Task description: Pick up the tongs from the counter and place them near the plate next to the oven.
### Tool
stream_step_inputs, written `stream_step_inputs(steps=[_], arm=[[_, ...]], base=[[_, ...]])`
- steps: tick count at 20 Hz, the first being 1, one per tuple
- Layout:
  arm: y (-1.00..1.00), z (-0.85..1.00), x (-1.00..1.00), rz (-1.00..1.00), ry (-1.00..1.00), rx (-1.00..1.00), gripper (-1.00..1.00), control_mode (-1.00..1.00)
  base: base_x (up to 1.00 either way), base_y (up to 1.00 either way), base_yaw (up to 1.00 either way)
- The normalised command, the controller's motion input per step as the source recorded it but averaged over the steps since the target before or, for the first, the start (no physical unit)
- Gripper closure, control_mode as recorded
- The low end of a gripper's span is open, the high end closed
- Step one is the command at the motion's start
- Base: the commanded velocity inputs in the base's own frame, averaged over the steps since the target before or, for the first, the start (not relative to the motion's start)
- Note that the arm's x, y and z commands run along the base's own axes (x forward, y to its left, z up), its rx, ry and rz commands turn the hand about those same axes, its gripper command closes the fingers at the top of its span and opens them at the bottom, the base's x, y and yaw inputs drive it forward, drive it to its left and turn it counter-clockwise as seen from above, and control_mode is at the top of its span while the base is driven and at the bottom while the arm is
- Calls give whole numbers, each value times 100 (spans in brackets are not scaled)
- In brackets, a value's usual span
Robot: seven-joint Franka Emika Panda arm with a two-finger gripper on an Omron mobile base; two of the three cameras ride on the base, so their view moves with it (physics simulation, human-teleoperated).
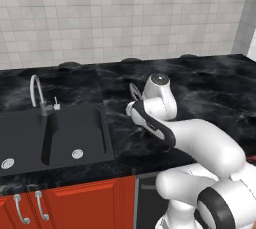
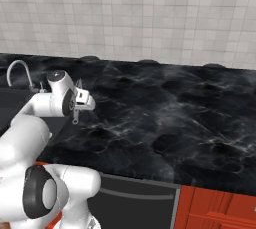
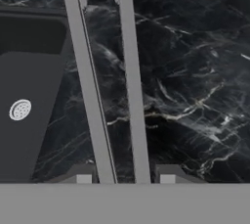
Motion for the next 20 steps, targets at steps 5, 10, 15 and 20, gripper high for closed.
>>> stream_step_inputs(steps=[5, 10, 15, 20], arm=[[-23, 69, 0, 0, 0, 0, 100, -100], [-52, 40, 0, 0, 0, 0, 100, -100], [-65, 17, 0, 0, 0, 0, 100, -100], [-86, 2, 0, 0, 0, 0, 100, -100]], base=[[0, 0, 0], [0, 0, 0], [0, 0, 0], [0, 0, 0]])
